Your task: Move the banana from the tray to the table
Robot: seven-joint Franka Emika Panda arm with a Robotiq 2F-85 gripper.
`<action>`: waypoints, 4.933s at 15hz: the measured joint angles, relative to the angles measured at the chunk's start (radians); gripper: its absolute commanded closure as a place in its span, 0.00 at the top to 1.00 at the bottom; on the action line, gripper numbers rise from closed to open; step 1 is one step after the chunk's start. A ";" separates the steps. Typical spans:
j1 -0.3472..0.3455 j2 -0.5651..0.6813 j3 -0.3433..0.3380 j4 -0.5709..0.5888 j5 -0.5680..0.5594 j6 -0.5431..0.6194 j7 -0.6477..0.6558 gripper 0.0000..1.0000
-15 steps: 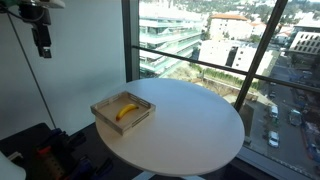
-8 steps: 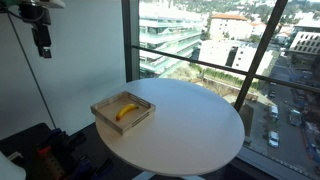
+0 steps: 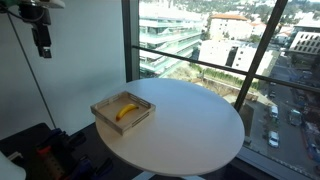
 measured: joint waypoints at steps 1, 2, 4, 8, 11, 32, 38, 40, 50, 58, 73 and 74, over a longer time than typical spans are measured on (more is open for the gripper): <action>0.000 0.000 0.000 0.000 0.000 0.000 0.000 1.00; 0.000 0.000 0.000 0.000 0.000 0.000 0.000 1.00; 0.000 0.000 0.000 0.000 0.000 0.000 0.000 1.00; 0.000 0.000 0.000 0.000 0.000 0.000 0.000 1.00; 0.000 0.000 0.000 0.000 0.000 0.000 0.000 1.00; -0.014 0.025 -0.014 0.000 -0.027 0.166 -0.001 1.00; -0.023 0.054 -0.055 0.001 -0.027 0.249 -0.002 1.00; -0.028 0.065 -0.067 0.002 -0.027 0.269 -0.003 1.00; -0.067 0.155 -0.113 0.002 -0.036 0.370 -0.009 1.00; -0.109 0.298 -0.147 0.010 -0.097 0.463 -0.009 1.00; -0.116 0.558 -0.192 0.119 -0.172 0.607 -0.009 1.00; -0.116 0.575 -0.194 0.126 -0.172 0.615 -0.009 1.00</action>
